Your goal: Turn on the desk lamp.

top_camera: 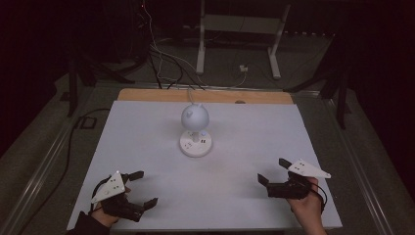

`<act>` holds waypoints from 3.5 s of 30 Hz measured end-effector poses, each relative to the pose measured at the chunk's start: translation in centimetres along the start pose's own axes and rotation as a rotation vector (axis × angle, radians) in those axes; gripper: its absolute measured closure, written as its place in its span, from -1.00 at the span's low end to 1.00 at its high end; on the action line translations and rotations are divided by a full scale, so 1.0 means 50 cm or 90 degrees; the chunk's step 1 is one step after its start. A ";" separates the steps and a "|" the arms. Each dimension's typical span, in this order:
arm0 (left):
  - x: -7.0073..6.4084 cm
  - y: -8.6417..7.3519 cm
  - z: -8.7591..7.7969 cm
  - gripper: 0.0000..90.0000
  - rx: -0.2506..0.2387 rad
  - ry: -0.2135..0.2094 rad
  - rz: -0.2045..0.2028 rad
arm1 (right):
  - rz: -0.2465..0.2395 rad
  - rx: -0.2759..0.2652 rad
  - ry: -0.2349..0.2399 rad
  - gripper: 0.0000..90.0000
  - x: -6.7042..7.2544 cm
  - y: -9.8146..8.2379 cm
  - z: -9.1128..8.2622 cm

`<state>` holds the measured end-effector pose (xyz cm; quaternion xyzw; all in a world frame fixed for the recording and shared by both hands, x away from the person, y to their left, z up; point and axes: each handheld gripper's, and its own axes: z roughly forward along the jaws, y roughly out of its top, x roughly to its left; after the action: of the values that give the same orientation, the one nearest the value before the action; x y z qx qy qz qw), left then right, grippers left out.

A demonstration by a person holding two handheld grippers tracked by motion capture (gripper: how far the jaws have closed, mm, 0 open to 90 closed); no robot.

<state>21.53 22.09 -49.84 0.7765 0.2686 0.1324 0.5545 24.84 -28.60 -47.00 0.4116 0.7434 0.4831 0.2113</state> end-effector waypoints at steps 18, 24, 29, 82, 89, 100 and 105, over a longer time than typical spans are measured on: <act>0.000 0.000 0.001 -0.99 -0.002 0.000 -0.004 | -0.016 0.003 0.043 -1.00 0.022 0.044 0.030; 0.000 0.000 0.002 -0.99 -0.001 -0.002 -0.005 | -0.022 0.004 0.056 -1.00 0.029 0.057 0.045; -0.001 0.001 0.001 -0.99 -0.002 -0.002 -0.004 | -0.035 0.010 0.068 -1.00 0.042 0.067 0.058; -0.003 0.001 -0.001 -0.99 -0.004 0.002 0.002 | -0.087 0.049 0.172 -0.97 0.150 0.151 0.248; -0.003 0.001 -0.001 -0.99 -0.007 0.001 0.001 | -0.096 0.056 0.174 -0.97 0.163 0.160 0.277; -0.003 0.001 -0.001 -0.99 -0.006 0.003 0.002 | -0.107 0.070 0.180 -0.97 0.180 0.169 0.320; -0.002 0.002 -0.003 -0.99 -0.008 0.001 0.000 | -0.113 0.082 0.181 -0.97 0.187 0.168 0.343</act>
<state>21.39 22.11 -49.70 0.7729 0.2683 0.1351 0.5589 35.13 -10.02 -46.32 0.2844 0.8287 0.4671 0.1191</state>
